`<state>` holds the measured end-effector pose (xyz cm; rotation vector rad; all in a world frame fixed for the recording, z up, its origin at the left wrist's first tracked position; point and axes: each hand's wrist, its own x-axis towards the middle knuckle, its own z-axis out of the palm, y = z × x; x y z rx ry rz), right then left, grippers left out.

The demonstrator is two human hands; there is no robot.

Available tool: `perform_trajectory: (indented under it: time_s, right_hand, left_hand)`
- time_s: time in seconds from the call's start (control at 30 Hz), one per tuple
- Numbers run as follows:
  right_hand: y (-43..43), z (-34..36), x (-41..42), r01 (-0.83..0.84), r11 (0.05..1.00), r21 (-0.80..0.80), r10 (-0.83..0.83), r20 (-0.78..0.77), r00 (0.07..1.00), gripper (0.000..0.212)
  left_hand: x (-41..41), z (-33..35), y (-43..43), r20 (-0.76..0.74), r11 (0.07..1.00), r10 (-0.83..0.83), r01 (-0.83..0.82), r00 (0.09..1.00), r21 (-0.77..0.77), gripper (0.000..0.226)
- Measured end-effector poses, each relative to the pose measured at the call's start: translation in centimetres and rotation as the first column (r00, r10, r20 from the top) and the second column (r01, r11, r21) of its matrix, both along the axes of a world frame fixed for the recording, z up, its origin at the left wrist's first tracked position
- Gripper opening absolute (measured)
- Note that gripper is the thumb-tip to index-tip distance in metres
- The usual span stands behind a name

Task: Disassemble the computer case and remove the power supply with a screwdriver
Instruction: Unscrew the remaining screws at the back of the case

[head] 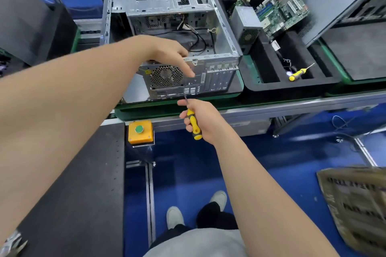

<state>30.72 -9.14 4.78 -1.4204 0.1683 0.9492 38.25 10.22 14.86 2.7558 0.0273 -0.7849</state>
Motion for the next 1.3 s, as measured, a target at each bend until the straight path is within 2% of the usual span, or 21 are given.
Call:
perform_trajectory:
  time_s: [0.17, 0.27, 0.33, 0.4, 0.67, 0.83, 0.9, 1.03, 1.13, 1.3]
  right_hand:
    - [0.0, -1.1, 0.1, 0.000, 0.999, 0.032, -0.005, 0.161, 0.987, 0.035]
    - [0.3, -2.2, 0.3, 0.011, 1.000, -0.004, -0.010, 0.188, 0.982, 0.040]
    - [0.5, -2.7, 0.4, 0.014, 1.000, -0.021, -0.009, 0.193, 0.981, 0.054]
    - [0.8, -3.0, 0.4, 0.012, 0.999, -0.043, -0.003, 0.218, 0.976, 0.057]
    - [0.6, -3.3, 0.2, -0.031, 0.988, -0.151, 0.086, 0.372, 0.924, 0.062]
    - [0.8, -3.3, 0.1, -0.004, 0.988, -0.153, 0.066, 0.406, 0.912, 0.061]
    - [0.8, -3.3, 0.1, 0.014, 0.995, -0.097, 0.022, 0.357, 0.934, 0.060]
    - [0.8, -3.3, 0.2, 0.084, 0.984, 0.160, -0.095, 0.061, 0.994, 0.056]
    - [0.7, -3.4, 0.4, 0.109, 0.974, 0.200, -0.103, -0.041, 0.994, 0.049]
    - [0.3, -3.5, -0.2, 0.174, 0.877, 0.448, -0.033, -0.304, 0.952, 0.029]
  left_hand:
    - [1.0, -1.6, 0.4, 0.003, 0.992, 0.074, -0.073, 0.997, -0.105, 0.047]
    - [0.5, -1.7, 0.0, 0.034, 0.983, 0.112, -0.106, 0.993, -0.151, 0.045]
    - [0.5, -1.9, 0.0, 0.029, 0.972, 0.147, -0.139, 0.989, -0.188, 0.024]
    - [0.5, -2.0, 0.0, 0.023, 0.969, 0.163, -0.156, 0.986, -0.189, 0.008]
    - [0.1, -2.1, -0.3, 0.042, 0.960, 0.230, -0.219, 0.972, -0.175, 0.018]
    - [0.0, -2.0, -0.4, 0.050, 0.961, 0.238, -0.227, 0.970, -0.160, 0.025]
    - [0.0, -1.9, -0.4, 0.037, 0.962, 0.231, -0.223, 0.972, -0.160, 0.022]
    - [0.0, -1.7, -0.4, 0.022, 0.962, 0.226, -0.219, 0.974, -0.165, 0.019]
    - [0.0, -1.7, -0.4, 0.014, 0.963, 0.216, -0.210, 0.976, -0.168, 0.025]
    - [0.1, -1.2, -0.5, -0.045, 0.970, 0.196, -0.200, 0.980, -0.136, 0.030]
